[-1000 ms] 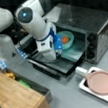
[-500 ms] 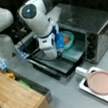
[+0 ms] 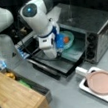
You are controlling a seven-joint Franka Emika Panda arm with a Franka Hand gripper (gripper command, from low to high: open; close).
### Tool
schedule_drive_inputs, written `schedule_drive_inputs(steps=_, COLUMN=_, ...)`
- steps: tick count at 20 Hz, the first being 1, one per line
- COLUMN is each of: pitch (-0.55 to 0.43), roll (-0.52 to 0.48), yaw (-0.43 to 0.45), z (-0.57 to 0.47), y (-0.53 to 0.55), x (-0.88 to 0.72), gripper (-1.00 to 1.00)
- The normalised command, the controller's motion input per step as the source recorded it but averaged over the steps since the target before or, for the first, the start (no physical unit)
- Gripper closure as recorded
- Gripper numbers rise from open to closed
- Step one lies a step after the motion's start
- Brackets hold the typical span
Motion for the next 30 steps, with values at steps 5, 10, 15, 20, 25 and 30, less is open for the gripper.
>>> schedule_drive_inputs(steps=5, pitch=-0.17, roll=-0.01, yaw=-0.128, z=-0.18, y=0.08, x=-0.14, gripper=-1.0)
schedule_drive_inputs(steps=10, pitch=-0.161, roll=0.018, yaw=-0.1, z=-0.14, y=0.09, x=-0.16, gripper=1.0)
schedule_drive_inputs(steps=15, pitch=-0.17, roll=0.022, yaw=-0.099, z=-0.15, y=0.1, x=-0.14, gripper=1.0)
schedule_drive_inputs(steps=20, pitch=-0.165, roll=0.028, yaw=-0.09, z=-0.15, y=0.09, x=-0.15, gripper=1.0)
schedule_drive_inputs(steps=25, pitch=-0.155, roll=0.034, yaw=-0.078, z=-0.12, y=0.06, x=-0.17, gripper=1.0)
schedule_drive_inputs(steps=30, pitch=-0.146, roll=0.039, yaw=-0.074, z=-0.09, y=0.05, x=-0.18, gripper=1.0)
